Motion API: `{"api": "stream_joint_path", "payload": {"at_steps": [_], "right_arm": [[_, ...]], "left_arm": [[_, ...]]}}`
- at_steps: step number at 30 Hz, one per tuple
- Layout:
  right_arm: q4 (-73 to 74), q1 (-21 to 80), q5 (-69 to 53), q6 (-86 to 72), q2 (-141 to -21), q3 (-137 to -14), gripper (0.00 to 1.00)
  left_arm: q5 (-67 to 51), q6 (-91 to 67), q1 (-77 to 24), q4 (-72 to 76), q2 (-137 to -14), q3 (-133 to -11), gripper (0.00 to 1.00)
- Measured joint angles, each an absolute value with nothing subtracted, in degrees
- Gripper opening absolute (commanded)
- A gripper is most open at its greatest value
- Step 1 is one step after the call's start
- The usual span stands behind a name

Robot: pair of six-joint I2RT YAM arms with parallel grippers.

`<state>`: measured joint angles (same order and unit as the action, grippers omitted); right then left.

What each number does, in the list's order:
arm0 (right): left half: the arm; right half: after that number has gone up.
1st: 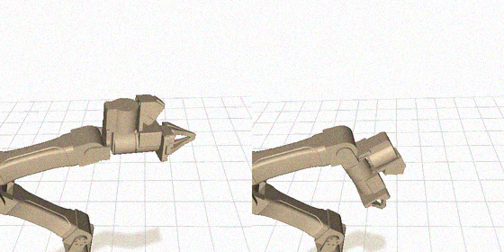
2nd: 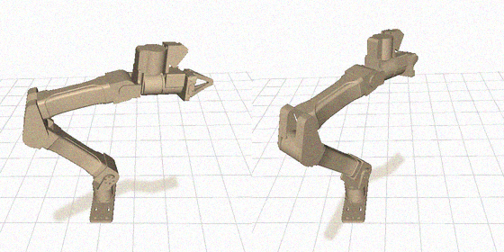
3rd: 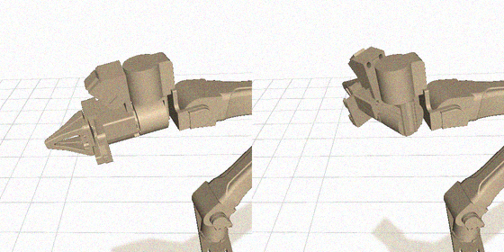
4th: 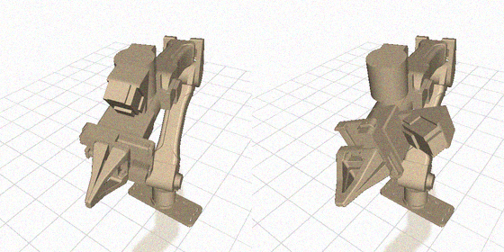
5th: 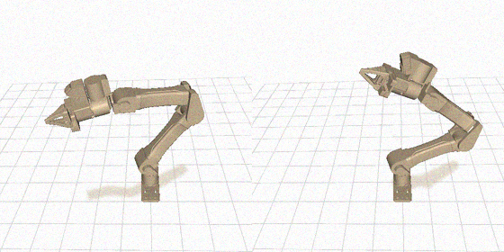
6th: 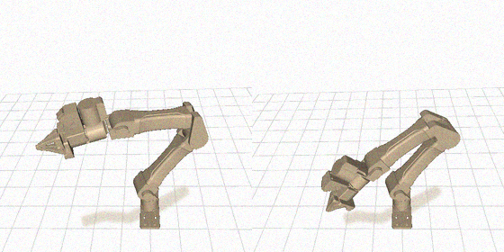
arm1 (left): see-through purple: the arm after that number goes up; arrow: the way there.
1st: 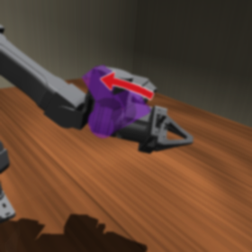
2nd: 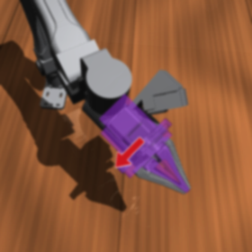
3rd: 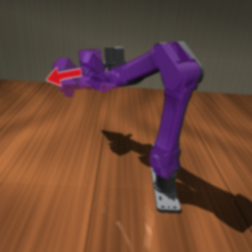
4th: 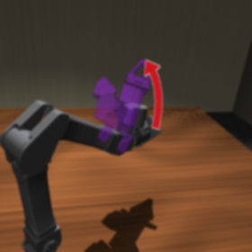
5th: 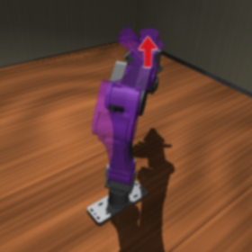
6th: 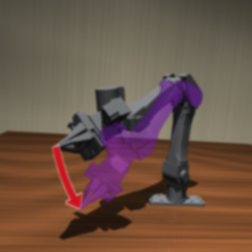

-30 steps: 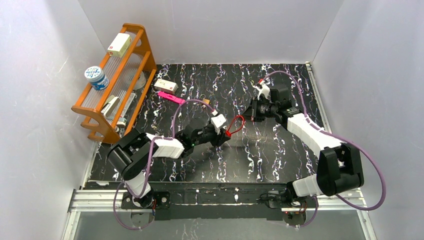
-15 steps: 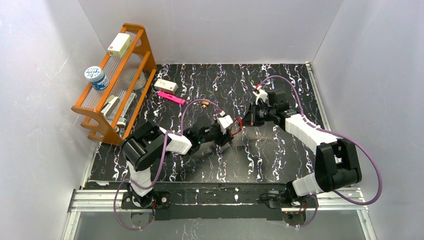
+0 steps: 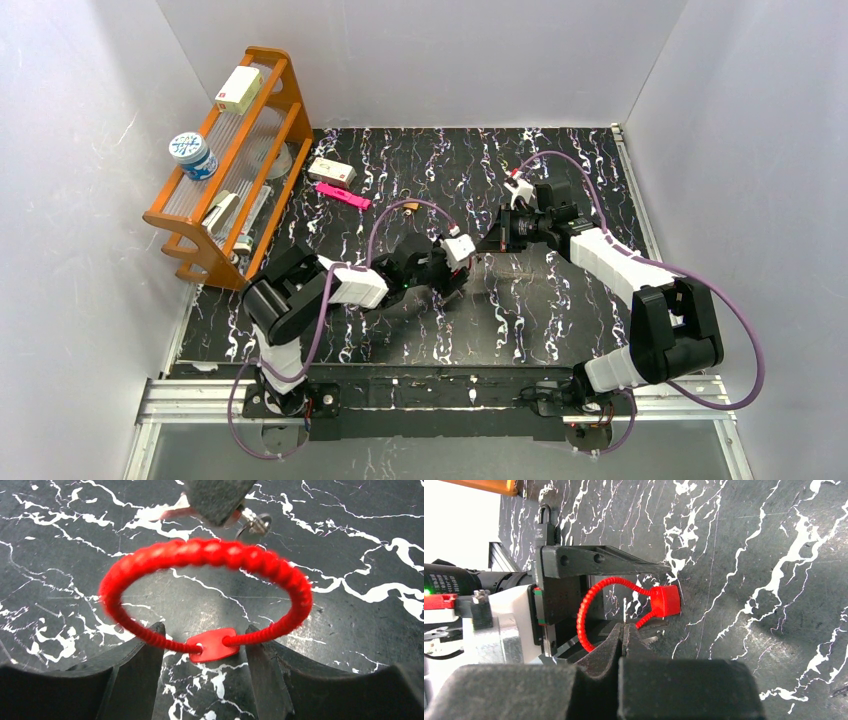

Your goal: Unlock with the key

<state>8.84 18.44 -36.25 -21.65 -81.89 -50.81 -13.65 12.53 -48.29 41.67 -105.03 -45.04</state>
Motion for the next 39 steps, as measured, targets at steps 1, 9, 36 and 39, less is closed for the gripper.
{"api": "stream_joint_path", "payload": {"at_steps": [1,9,36,39], "right_arm": [[8.8,18.4,-36.2,-21.7,-81.9,-50.8,0.01],[8.9,18.4,-36.1,-23.8,-81.9,-50.8,0.01],[18.1,12.8,-17.9,-30.4,-81.6,-60.0,0.01],[20.7,11.6,-16.6,-31.4,-81.6,-60.6,0.01]], "left_arm": [[-13.3,12.4,-48.3,41.5,-104.5,-44.7,0.6],[-8.6,9.3,-48.3,40.6,-97.2,-40.8,0.96],[20.2,-20.4,-50.7,-8.4,-83.0,-57.7,0.8],[25.2,-26.8,-55.8,-13.5,-84.2,-61.2,0.76]]}}
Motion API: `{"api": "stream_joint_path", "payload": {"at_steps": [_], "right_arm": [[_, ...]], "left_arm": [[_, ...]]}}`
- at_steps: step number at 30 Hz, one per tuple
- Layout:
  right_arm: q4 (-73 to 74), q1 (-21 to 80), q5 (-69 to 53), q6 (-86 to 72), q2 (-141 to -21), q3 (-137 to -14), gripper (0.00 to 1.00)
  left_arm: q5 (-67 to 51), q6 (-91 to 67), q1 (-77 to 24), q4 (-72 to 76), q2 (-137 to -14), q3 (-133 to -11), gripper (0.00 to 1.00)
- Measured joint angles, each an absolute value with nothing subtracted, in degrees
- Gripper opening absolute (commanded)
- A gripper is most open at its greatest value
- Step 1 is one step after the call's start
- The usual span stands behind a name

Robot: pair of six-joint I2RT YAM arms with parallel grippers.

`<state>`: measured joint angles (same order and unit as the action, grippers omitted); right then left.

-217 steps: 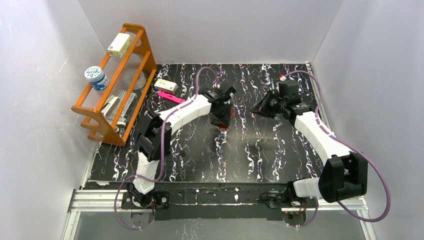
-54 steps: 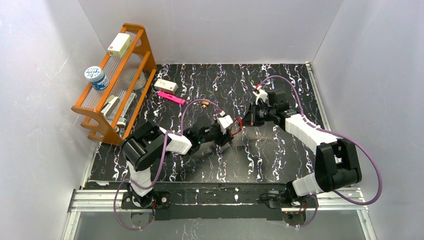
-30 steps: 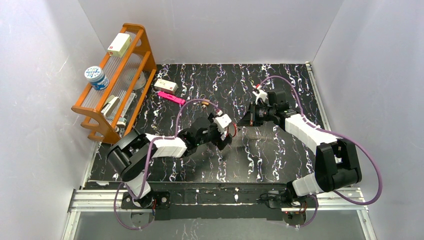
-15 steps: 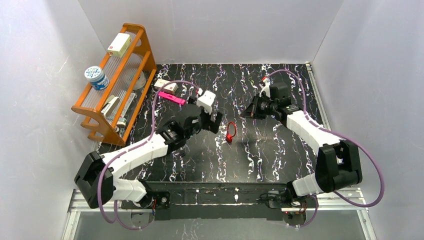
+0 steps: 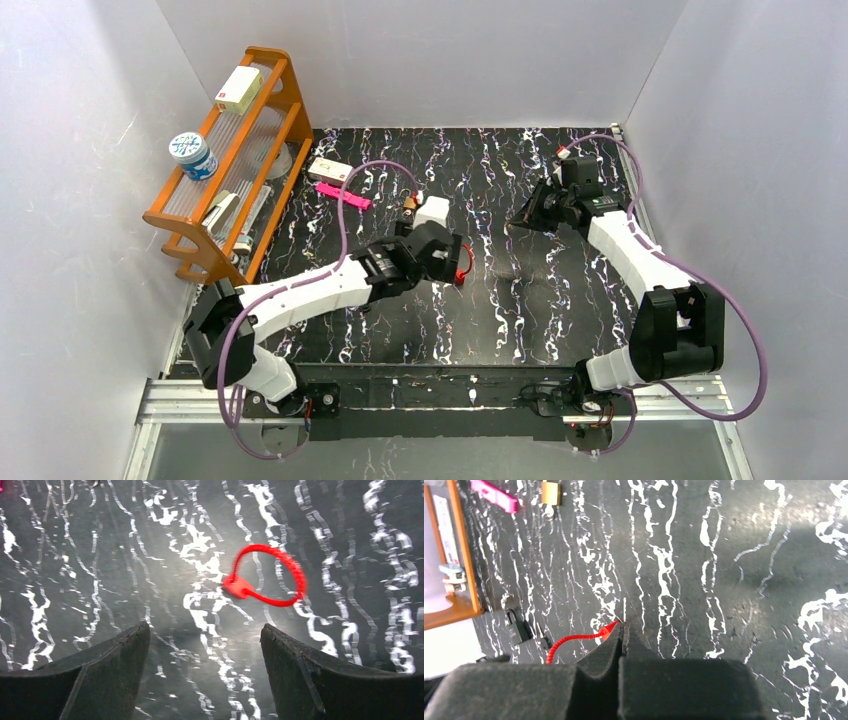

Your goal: Unlock with the key

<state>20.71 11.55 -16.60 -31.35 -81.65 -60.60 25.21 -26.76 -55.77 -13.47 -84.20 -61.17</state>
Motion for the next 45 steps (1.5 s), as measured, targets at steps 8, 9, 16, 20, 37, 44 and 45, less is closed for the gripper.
{"api": "stream_joint_path", "payload": {"at_steps": [8,9,16,20,37,44,45], "right_arm": [[28.2,10.4,-8.7,-36.9,-80.1,-61.1,0.01],[29.6,10.2,-7.2,-37.9,-79.4,-61.1,0.01],[37.6,8.7,1.3,-41.0,-73.9,-61.1,0.01],[39.2,8.4,2.9,-42.3,-70.1,-60.9,0.01],[39.2,8.2,-1.7,-39.8,-67.8,-56.6,0.01],[39.3,8.2,-1.7,-36.1,-69.8,-58.0,0.01],[39.3,8.2,-1.7,-35.8,-70.1,-58.0,0.01]], "left_arm": [[37.8,-39.2,-67.0,-22.2,-90.7,-71.5,0.79],[39.2,-41.0,-67.6,-24.2,-92.5,-73.4,0.79],[48.1,-52.5,-70.3,-30.6,-103.2,-81.4,0.87],[49.6,-55.9,-70.7,-31.8,-110.1,-84.4,0.84],[59.8,-64.0,-70.8,-34.8,-127.3,-91.4,0.83],[61.9,-67.3,-70.5,-33.8,-130.0,-93.9,0.69],[62.0,-67.6,-70.4,-33.7,-130.0,-93.9,0.67]]}}
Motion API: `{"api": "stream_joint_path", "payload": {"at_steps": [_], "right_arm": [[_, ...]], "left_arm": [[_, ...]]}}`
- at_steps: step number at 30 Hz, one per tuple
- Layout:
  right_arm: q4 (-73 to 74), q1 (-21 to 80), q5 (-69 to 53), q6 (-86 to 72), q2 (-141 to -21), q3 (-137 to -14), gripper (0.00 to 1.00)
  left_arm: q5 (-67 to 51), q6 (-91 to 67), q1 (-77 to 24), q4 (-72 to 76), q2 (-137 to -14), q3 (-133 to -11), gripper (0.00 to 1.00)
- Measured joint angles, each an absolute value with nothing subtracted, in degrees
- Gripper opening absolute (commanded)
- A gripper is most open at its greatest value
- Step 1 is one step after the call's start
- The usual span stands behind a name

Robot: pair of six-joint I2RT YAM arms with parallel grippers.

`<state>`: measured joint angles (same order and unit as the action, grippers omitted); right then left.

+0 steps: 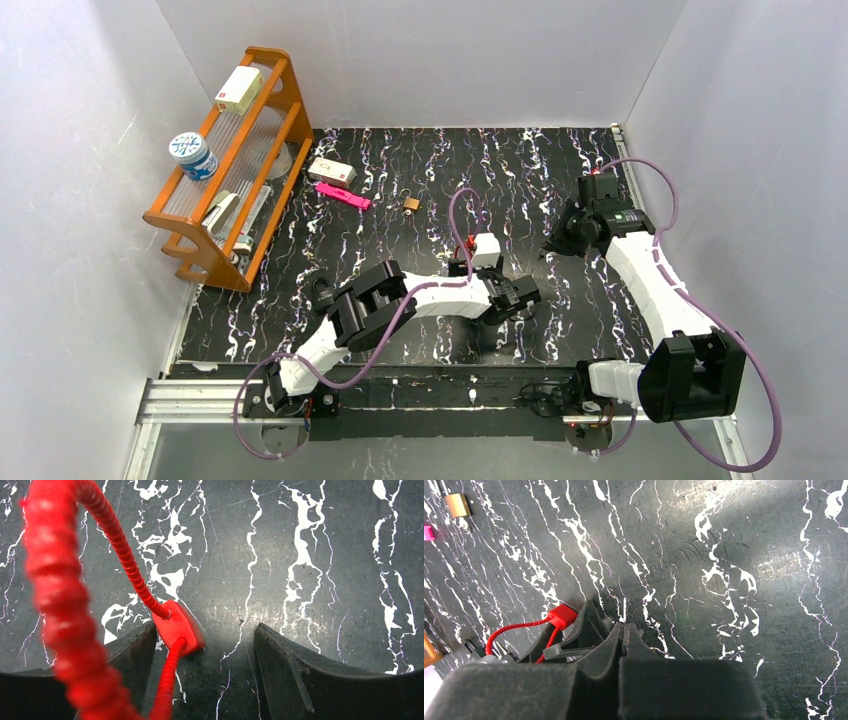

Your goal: Unlock with the key

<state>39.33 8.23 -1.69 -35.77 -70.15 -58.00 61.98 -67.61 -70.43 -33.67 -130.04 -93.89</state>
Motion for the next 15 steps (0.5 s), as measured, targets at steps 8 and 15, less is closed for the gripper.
{"api": "stream_joint_path", "payload": {"at_steps": [8,15], "right_arm": [[39.2,8.2,-2.0,-35.0,-71.0,-58.0,0.01],[39.2,7.8,-1.7,-35.1,-70.9,-58.0,0.01]], "left_arm": [[62.1,-69.8,-69.6,-34.1,-130.1,-93.7,0.54],[62.5,-70.1,-68.5,-33.9,-130.1,-93.0,0.24]]}}
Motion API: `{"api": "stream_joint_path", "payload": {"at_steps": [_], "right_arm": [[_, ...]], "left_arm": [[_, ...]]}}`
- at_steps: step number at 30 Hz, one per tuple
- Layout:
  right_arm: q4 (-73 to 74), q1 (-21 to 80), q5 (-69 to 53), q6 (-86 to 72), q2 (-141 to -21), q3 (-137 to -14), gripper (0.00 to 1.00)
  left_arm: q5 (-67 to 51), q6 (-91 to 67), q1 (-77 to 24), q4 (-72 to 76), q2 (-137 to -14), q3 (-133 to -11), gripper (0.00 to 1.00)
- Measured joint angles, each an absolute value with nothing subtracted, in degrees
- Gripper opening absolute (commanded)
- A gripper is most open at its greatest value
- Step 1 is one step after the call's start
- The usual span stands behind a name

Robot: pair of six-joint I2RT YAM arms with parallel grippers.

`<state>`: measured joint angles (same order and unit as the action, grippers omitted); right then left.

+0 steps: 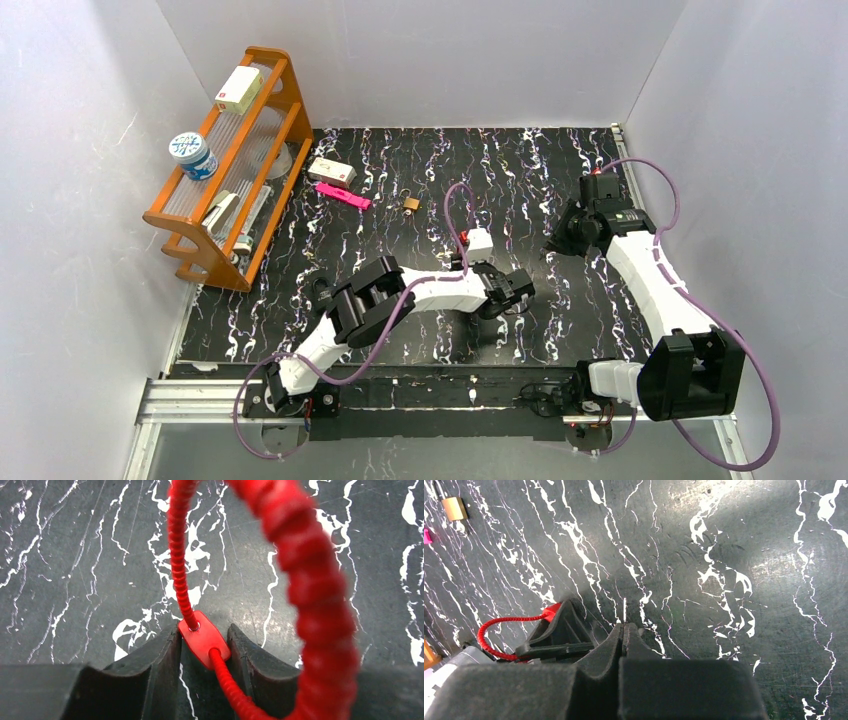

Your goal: Unlock with the key

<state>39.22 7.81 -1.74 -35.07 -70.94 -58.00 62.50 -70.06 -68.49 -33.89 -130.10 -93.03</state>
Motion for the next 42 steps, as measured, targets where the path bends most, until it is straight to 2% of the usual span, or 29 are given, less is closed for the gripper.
{"api": "stream_joint_path", "payload": {"at_steps": [2,5,10,16,23,32,36,42], "right_arm": [[39.2,7.4,-1.6,-35.1,-70.8,-58.0,0.01],[39.2,6.9,-1.7,-35.2,-70.4,-58.0,0.01],[38.8,6.7,-3.1,-35.6,-69.3,-58.0,0.01],[36.5,6.7,-7.5,-36.4,-67.5,-58.0,0.01],[31.0,6.7,-16.5,-37.8,-66.8,-57.1,0.01],[22.0,6.7,-30.8,-38.9,-66.6,-55.4,0.01],[19.7,6.7,-33.5,-39.5,-66.7,-56.2,0.01],[17.3,6.7,-36.7,-41.1,-67.5,-57.4,0.01]], "left_arm": [[62.5,-69.2,-68.0,-33.9,-130.1,-93.0,0.14],[61.6,-67.1,-67.4,-33.6,-129.4,-92.3,0.07],[53.4,-60.6,-64.9,-30.7,-124.5,-88.1,0.0],[30.9,-49.8,-55.2,-22.6,-112.0,-77.5,0.0],[5.5,-40.9,-45.1,-18.4,-103.9,-77.4,0.0],[-20.8,-36.6,-40.3,-17.2,-102.5,-85.2,0.0],[-30.0,-36.0,-39.2,-12.6,-101.2,-85.3,0.0],[-41.8,-40.3,-38.8,2.0,-99.0,-81.6,0.0]]}}
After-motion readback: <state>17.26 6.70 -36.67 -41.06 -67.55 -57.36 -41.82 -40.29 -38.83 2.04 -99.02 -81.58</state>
